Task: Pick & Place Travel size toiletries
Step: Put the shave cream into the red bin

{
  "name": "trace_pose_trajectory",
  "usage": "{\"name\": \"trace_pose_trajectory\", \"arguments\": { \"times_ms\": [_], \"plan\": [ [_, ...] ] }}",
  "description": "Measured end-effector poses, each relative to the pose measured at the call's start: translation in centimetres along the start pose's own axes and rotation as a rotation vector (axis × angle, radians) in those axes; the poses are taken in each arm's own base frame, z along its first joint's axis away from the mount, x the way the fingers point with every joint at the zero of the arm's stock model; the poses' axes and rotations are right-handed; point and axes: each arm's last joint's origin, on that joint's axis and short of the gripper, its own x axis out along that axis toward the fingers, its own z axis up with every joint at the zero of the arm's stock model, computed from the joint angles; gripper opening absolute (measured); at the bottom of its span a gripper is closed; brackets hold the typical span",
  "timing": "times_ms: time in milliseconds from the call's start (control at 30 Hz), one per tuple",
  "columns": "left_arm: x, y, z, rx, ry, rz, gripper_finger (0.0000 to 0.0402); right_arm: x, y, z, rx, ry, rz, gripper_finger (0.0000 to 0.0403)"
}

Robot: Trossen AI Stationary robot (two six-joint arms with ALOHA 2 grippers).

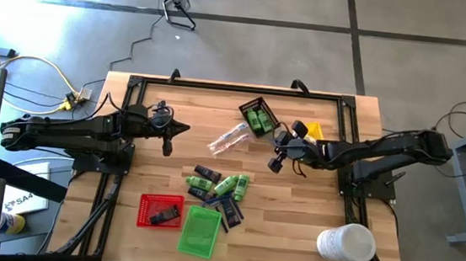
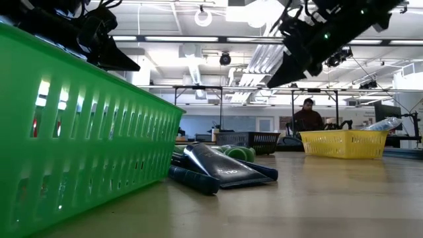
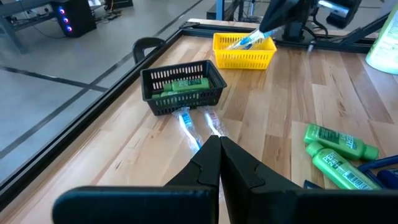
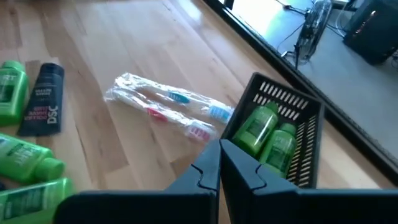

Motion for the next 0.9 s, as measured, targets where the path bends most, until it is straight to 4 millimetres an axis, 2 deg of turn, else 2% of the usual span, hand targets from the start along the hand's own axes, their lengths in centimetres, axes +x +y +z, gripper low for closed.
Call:
{"name": "trace_pose_trajectory", "arguments": {
  "times_ms": [267,567,900],
  "plan": [
    [0.0,0.0,0.0,0.000,0.001,0.000,0.0001,-0.1,-1.1,-1.4,0.016,-0.082,0.086,0.0002],
    [0.0,0.0,-0.6,0.005,0.064,0.000,0.0001,-1.0,-3.9,-1.2,-0.039,-0.141,0.135,0.0002],
    [0.0,0.0,-0.7,-0.005,0.074,0.000,0.0001,-2.2,-7.2,-1.3,-0.018,-0.196,0.219,0.0003]
  ]
}}
